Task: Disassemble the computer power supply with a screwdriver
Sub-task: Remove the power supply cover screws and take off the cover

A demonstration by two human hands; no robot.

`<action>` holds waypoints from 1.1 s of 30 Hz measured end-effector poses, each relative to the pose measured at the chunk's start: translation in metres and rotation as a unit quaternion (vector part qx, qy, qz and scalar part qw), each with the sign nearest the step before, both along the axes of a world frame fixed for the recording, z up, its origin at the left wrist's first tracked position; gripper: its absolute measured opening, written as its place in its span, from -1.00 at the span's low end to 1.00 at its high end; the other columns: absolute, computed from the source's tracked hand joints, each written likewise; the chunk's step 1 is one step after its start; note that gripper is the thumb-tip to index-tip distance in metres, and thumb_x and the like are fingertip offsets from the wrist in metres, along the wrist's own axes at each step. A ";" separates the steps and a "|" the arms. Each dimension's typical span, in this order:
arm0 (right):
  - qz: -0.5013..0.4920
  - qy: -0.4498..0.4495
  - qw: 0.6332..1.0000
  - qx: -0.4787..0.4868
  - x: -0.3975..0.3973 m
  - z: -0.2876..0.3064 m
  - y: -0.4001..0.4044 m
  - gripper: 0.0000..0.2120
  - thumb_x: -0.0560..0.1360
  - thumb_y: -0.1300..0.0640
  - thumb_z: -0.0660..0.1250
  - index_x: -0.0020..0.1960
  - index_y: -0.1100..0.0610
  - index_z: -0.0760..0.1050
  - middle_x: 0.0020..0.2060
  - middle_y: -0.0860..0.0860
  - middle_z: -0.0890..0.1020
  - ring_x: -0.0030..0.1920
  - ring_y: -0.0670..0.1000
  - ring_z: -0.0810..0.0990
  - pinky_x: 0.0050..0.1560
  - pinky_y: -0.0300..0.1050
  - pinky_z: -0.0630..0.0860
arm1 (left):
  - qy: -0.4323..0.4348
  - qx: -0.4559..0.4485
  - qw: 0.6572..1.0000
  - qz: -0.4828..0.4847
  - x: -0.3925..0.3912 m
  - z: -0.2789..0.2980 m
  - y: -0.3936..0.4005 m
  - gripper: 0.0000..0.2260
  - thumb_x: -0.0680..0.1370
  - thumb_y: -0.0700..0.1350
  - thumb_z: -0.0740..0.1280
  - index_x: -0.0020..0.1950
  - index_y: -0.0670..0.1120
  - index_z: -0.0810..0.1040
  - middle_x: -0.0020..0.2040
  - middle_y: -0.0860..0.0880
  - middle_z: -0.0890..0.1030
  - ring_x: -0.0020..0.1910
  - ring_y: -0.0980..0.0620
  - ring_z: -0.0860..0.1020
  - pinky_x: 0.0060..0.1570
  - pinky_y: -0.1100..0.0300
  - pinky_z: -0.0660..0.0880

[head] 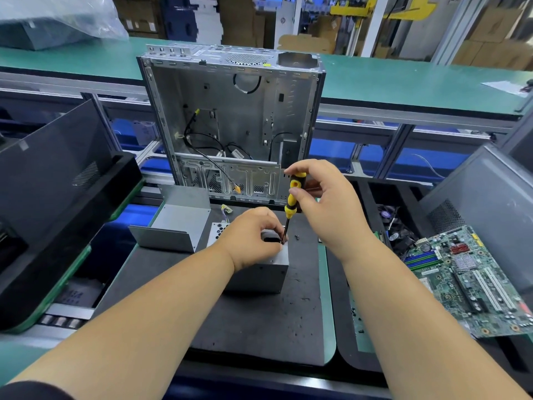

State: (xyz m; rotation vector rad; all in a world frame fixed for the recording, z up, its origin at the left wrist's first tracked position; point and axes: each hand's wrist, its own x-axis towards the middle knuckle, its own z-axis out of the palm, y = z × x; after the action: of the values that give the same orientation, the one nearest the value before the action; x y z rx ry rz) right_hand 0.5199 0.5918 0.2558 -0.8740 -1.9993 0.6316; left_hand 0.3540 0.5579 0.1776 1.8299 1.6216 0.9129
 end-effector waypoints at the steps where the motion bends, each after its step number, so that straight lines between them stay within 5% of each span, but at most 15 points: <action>1: 0.004 -0.002 1.000 -0.010 0.000 0.001 -0.001 -0.69 0.53 0.31 0.34 0.12 -0.08 0.54 -0.02 -0.18 0.54 -0.03 -0.07 0.59 0.05 -0.03 0.58 | -0.002 0.000 1.000 0.000 0.000 0.000 0.000 -0.76 0.35 -0.17 0.42 -0.27 0.22 0.61 -0.07 0.14 0.57 0.04 0.10 0.55 0.13 -0.03 0.51; 14: 0.034 0.034 0.995 -0.084 0.010 0.005 -0.007 -0.55 0.56 0.37 0.23 0.20 -0.16 0.42 0.06 -0.27 0.60 0.11 -0.17 0.58 0.10 -0.23 0.54 | 0.050 0.007 0.999 0.006 0.002 -0.002 0.003 -0.93 0.43 -0.09 0.50 -0.19 0.04 0.63 -0.07 0.14 0.53 0.03 0.05 0.52 0.13 -0.02 0.49; 21: -0.001 0.042 0.994 -0.099 0.014 -0.001 -0.002 -0.72 0.54 0.23 0.34 0.15 -0.09 0.50 0.03 -0.17 0.62 0.03 -0.13 0.61 0.12 -0.04 0.59 | 0.058 -0.005 0.998 0.002 0.001 -0.002 0.003 -0.88 0.44 -0.04 0.50 -0.22 0.14 0.59 -0.05 0.16 0.51 0.05 0.09 0.49 0.16 -0.04 0.49; 27: -0.048 -0.005 0.999 0.023 0.007 -0.002 -0.001 -0.80 0.47 0.05 0.48 0.05 0.00 0.55 -0.04 -0.10 0.50 -0.03 -0.15 0.49 -0.02 -0.37 0.43 | 0.037 0.014 0.999 -0.003 0.002 -0.003 0.002 -0.85 0.41 -0.10 0.52 -0.23 0.11 0.60 -0.07 0.13 0.52 0.05 0.06 0.52 0.15 -0.04 0.49; 33: 0.003 -0.015 0.999 -0.031 0.000 0.005 -0.001 -0.72 0.57 0.23 0.31 0.20 -0.06 0.49 0.02 -0.15 0.61 0.02 -0.04 0.60 0.07 0.04 0.58 | 0.025 0.005 1.000 -0.008 0.000 -0.002 0.001 -0.89 0.39 -0.12 0.52 -0.19 0.05 0.63 -0.04 0.09 0.54 0.04 0.07 0.54 0.12 -0.02 0.51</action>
State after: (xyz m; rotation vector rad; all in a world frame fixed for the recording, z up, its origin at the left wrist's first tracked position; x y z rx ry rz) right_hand 0.5200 0.5913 0.2606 -0.9195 -2.0188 0.6921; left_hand 0.3540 0.5594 0.1761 1.8829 1.6338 0.8761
